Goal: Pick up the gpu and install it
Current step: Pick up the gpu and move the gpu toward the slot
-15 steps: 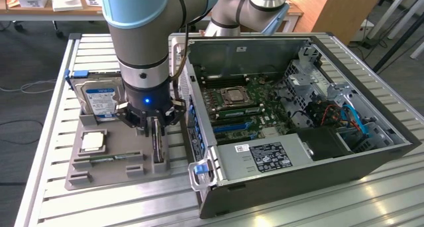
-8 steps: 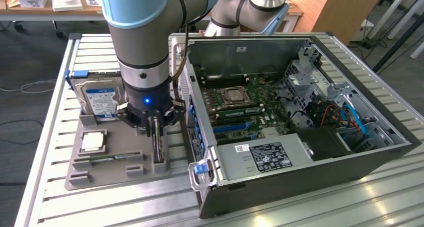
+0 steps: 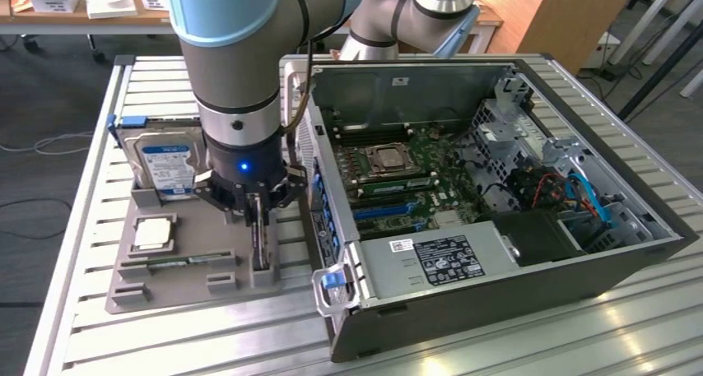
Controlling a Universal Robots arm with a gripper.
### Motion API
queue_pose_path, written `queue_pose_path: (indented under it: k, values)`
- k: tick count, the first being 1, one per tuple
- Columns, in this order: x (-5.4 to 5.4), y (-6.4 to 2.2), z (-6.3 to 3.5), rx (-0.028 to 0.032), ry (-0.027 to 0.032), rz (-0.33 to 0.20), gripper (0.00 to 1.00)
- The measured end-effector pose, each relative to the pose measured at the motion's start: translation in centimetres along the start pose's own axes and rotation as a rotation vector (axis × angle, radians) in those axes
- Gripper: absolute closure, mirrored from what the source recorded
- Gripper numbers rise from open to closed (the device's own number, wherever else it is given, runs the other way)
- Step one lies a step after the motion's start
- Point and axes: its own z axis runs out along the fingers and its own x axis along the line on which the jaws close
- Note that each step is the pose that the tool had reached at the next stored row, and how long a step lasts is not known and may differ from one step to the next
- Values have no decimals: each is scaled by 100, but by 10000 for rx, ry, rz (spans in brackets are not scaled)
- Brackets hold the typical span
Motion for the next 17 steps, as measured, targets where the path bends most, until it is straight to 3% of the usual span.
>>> queue_pose_path:
  k: [12,17]
  values:
    - [-6,1,-4,-3,-2,0,73]
    - [-7,4,-84,-1,-1,0,73]
